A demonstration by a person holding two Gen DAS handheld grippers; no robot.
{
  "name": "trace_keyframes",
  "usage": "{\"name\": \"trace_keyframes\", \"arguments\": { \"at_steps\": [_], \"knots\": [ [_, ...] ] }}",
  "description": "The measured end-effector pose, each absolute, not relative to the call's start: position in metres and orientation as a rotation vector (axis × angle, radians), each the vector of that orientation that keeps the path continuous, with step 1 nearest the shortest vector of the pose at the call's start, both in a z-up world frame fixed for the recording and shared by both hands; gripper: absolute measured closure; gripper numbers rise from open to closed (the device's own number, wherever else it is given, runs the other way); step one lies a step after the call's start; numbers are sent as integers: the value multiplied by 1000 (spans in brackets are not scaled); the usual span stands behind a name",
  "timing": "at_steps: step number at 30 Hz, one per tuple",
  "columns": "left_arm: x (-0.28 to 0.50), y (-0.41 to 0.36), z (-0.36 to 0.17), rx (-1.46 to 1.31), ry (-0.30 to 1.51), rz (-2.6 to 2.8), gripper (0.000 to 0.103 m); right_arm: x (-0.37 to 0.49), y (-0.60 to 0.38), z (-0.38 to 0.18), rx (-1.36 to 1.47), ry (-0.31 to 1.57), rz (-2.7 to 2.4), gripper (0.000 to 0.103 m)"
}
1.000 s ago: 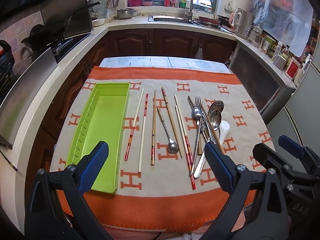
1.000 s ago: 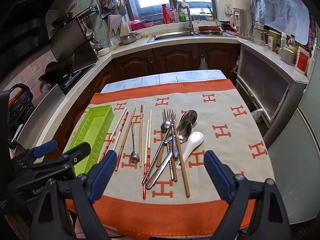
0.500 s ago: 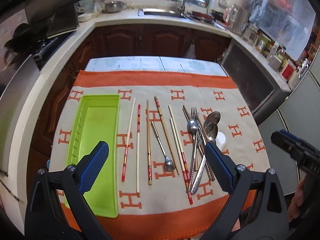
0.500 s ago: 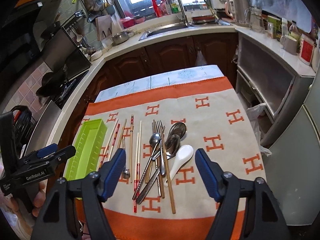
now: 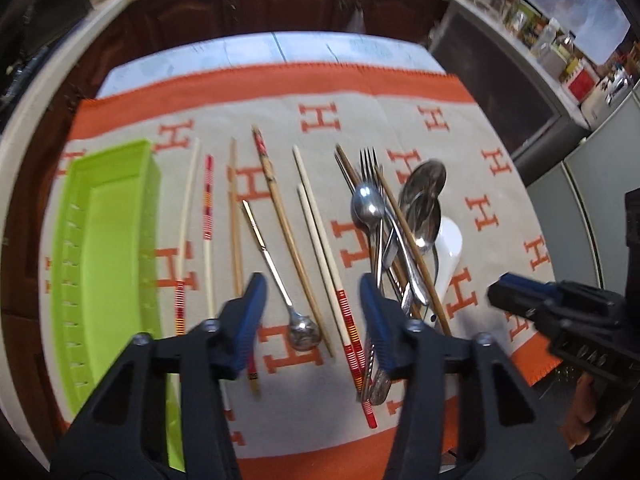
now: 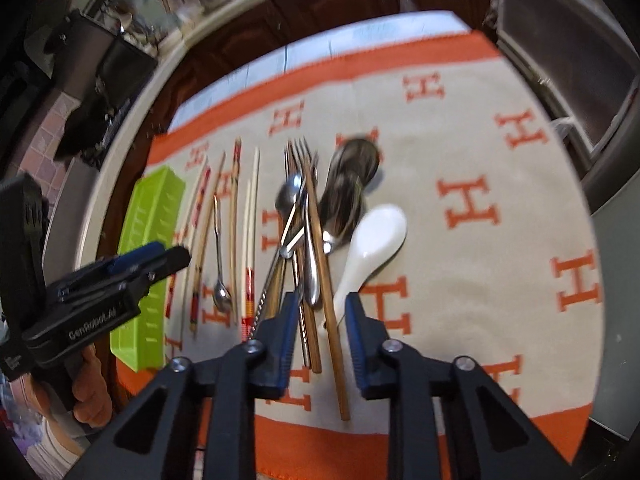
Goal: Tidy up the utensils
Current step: 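Grasp a brown wooden chopstick with the right tool while the left tool grasps white chopsticks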
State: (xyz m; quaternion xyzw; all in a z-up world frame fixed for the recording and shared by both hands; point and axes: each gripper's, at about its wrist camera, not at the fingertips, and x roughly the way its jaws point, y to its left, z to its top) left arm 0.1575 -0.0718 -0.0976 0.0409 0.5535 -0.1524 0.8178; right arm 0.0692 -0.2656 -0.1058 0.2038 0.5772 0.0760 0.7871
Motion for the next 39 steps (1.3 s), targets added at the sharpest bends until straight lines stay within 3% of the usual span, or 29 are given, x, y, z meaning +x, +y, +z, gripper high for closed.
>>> {"name": "trace_keyframes", "arguments": {
  "at_steps": [3,9,24,30,39],
  "knots": [
    [162,-79,-115,83,1218,-347,78,73,-257,-121,431,1278,193,84],
    [167,-90,-132,93,1262,-367,90,92,-251,-134,402,1294,217,84],
    [199,-90,-167,13,1406,-342,92,126,-248,-160,389,1353,257,85],
    [208,-93,-176,-8,1439,-339,92,125,-252,-162,465,1345,287,97],
    [209,-99,-177,21,1449,-316,91,113,-261,-152,513,1317,299,97]
  ]
}}
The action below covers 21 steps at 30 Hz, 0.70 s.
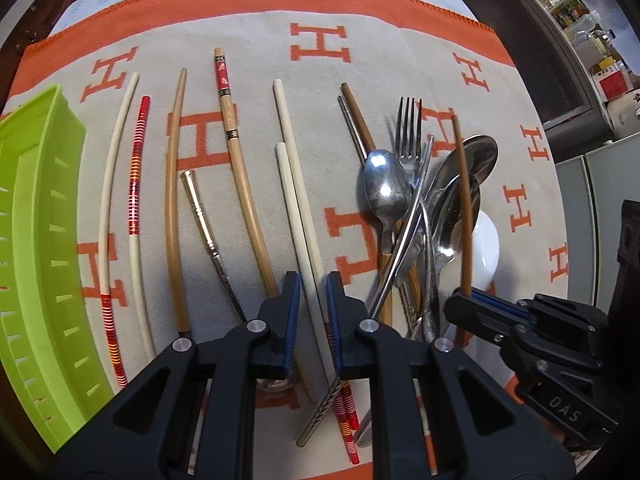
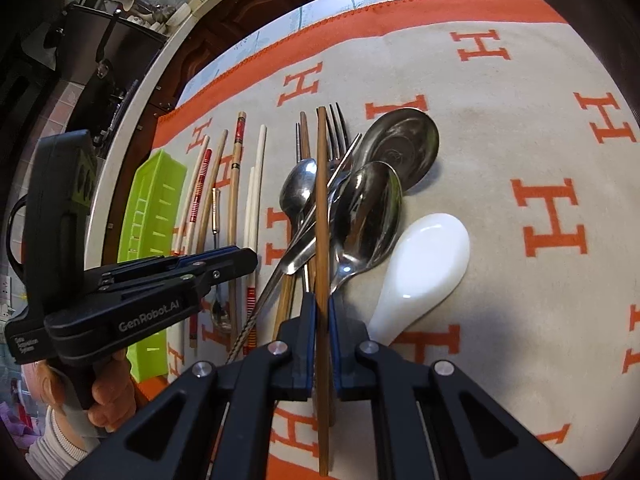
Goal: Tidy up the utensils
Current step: 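Grasp a brown wooden chopstick with the right tool while the left tool grasps white chopsticks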
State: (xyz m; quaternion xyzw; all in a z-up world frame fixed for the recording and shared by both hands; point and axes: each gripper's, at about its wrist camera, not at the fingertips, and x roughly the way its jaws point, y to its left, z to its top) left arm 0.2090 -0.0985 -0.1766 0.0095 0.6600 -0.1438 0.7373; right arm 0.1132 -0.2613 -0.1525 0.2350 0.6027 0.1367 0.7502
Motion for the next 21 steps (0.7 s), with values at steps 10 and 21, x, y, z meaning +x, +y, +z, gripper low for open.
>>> {"name": "trace_keyframes", "arguments": {
  "at_steps": [10,21],
  "knots": [
    [206,-94,-179,-22,1469,-292,93,107,-259,-144,549,1288,317,97],
    [194,-93,-172,-84,1472,-321,95,98,-261,-140,554,1281,315,97]
  ]
}}
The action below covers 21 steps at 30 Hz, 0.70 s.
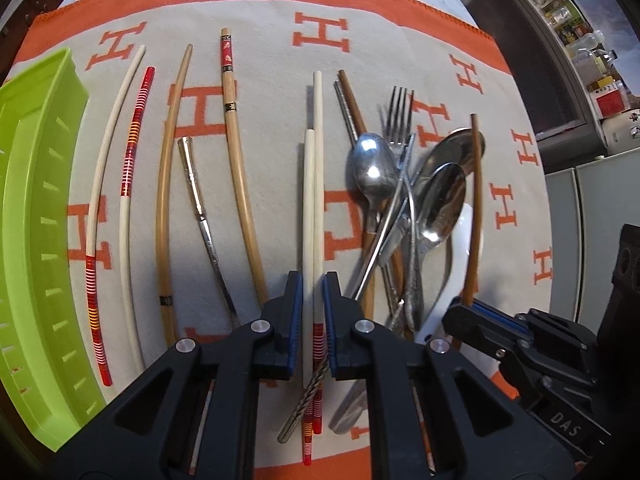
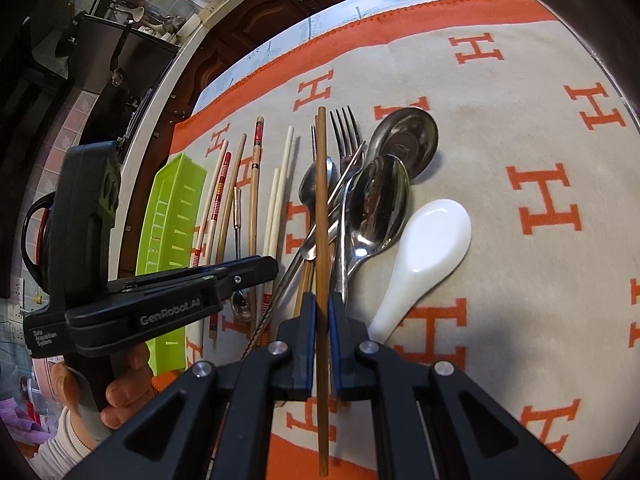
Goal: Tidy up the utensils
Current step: 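Grasp a brown wooden chopstick with the right tool while the left tool grasps white chopsticks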
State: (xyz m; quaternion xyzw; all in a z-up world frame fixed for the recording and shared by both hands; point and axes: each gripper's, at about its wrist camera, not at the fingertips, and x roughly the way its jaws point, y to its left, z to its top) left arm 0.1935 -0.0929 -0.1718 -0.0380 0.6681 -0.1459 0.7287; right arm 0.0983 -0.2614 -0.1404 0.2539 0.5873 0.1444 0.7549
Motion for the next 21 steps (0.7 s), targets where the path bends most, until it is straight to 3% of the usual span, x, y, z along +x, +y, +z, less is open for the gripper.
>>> {"name": "trace_keyframes", "arguments": {
  "at_steps": [16,21],
  "knots": [
    [186,-78,-173,-92,1459,-352,95,93,-257,-145,552,1289,315,97],
    [182,-97,-169,-7,1438,-331,99,92,-253,-145,538,1286,313,97]
  ]
}}
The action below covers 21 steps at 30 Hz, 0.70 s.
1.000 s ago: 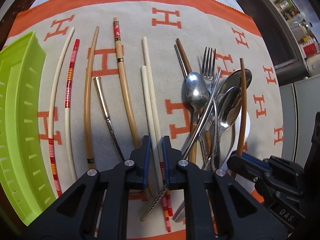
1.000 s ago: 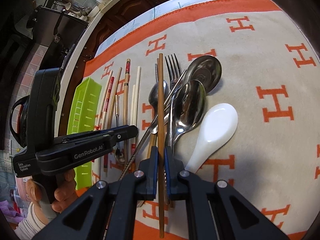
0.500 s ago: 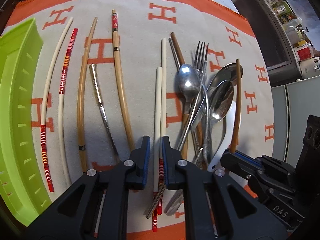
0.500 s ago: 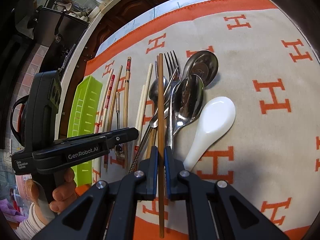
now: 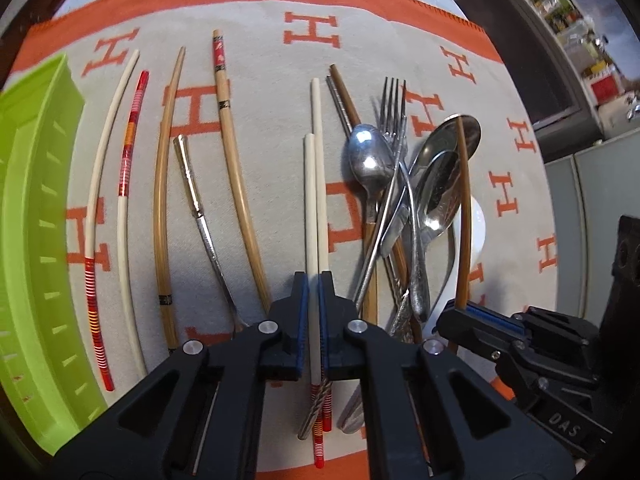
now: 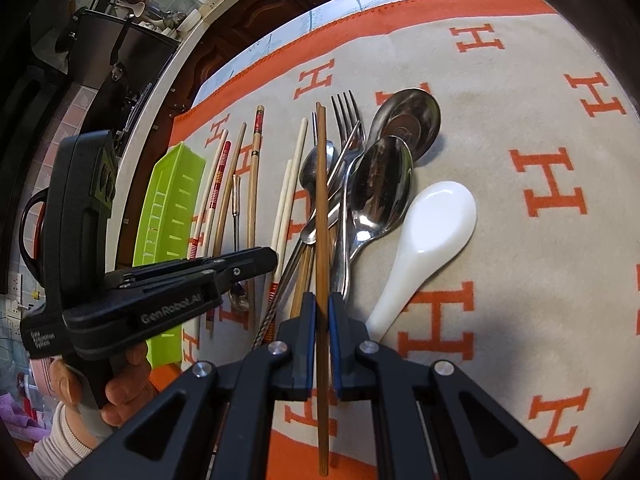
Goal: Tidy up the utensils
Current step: 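Grasp a brown wooden chopstick with the right tool while the left tool grasps white chopsticks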
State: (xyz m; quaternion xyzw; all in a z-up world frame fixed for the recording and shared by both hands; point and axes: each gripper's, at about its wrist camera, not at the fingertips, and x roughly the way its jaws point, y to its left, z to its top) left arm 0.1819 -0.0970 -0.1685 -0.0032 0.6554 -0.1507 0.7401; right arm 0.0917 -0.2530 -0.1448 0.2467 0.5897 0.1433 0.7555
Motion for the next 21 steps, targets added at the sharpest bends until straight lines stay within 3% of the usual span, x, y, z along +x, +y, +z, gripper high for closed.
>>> {"name": "trace_keyframes", "arguments": {
  "at_steps": [6,21],
  "knots": [
    [176,-117,-171,58,1454,-349,94,88,-254,-142,533,1275,304,97],
    [171,-84,-161,-39,1442,-313,95,80,-253,-135,531,1262,303,97]
  ]
}}
